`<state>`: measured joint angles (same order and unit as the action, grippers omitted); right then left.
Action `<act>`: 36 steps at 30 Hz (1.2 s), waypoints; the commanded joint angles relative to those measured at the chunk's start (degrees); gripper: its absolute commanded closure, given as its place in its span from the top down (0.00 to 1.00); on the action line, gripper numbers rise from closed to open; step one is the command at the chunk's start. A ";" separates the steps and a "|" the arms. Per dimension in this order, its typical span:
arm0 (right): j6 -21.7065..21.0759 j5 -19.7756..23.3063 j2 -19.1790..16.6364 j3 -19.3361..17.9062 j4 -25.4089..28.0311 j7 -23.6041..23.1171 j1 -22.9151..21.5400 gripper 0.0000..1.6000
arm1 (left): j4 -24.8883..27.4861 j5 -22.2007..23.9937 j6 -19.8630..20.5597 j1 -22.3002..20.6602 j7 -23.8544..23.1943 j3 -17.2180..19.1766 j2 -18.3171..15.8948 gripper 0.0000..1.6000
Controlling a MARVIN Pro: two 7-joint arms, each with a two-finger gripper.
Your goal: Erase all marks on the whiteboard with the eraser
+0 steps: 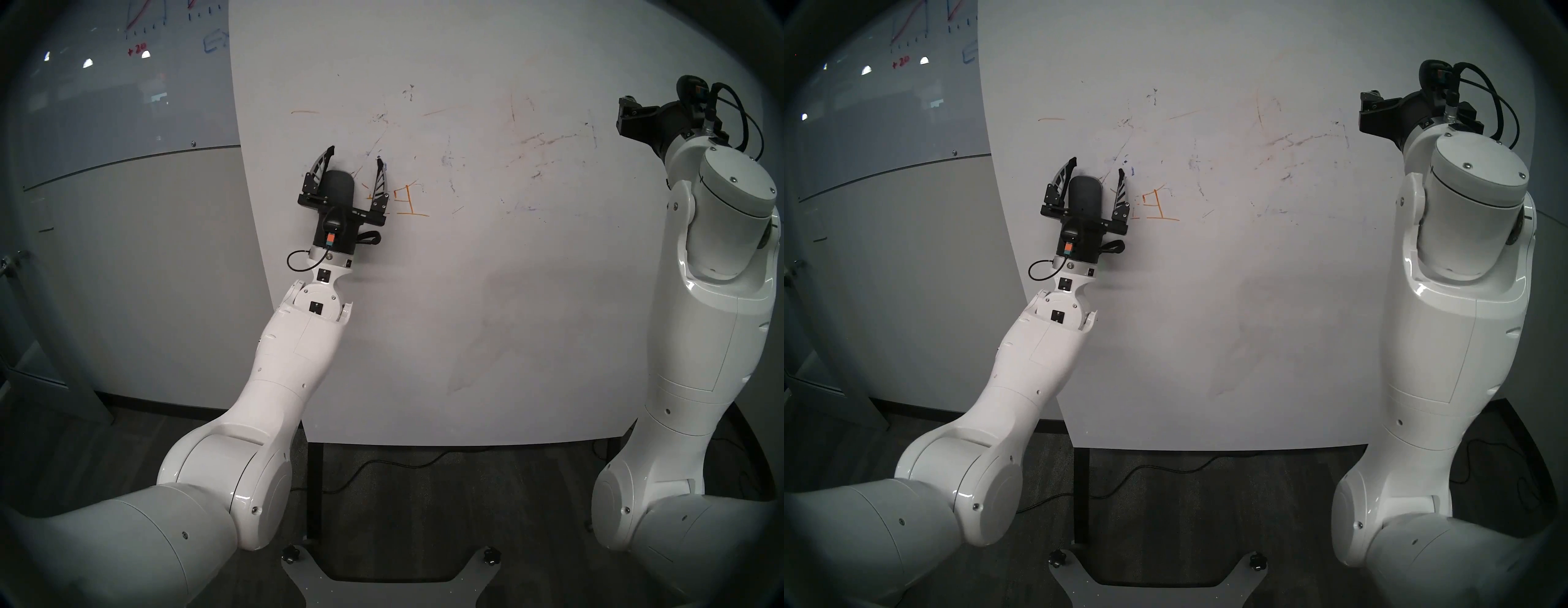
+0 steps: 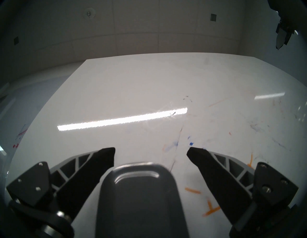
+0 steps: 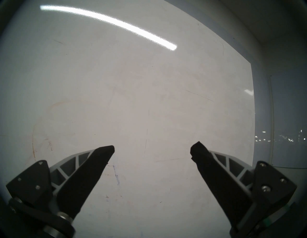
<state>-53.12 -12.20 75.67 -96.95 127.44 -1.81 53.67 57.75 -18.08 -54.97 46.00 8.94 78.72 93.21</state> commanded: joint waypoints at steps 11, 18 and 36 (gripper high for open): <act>0.10 0.20 -0.20 -0.04 0.41 0.24 -0.34 1.00 | 13.89 -3.43 -0.03 -11.10 1.95 -10.74 12.12 1.00; 0.09 0.33 -0.29 -0.01 0.46 0.38 -0.36 1.00 | 19.99 -4.74 -0.03 -5.76 7.86 -9.36 12.09 1.00; 0.03 0.70 -0.52 0.05 0.56 0.70 -0.39 1.00 | 35.70 -17.79 -0.03 8.42 16.80 -10.67 10.03 1.00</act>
<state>-53.12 -11.47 75.29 -96.77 127.45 -1.13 53.79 88.03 -30.77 -55.07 48.99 22.80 68.89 103.70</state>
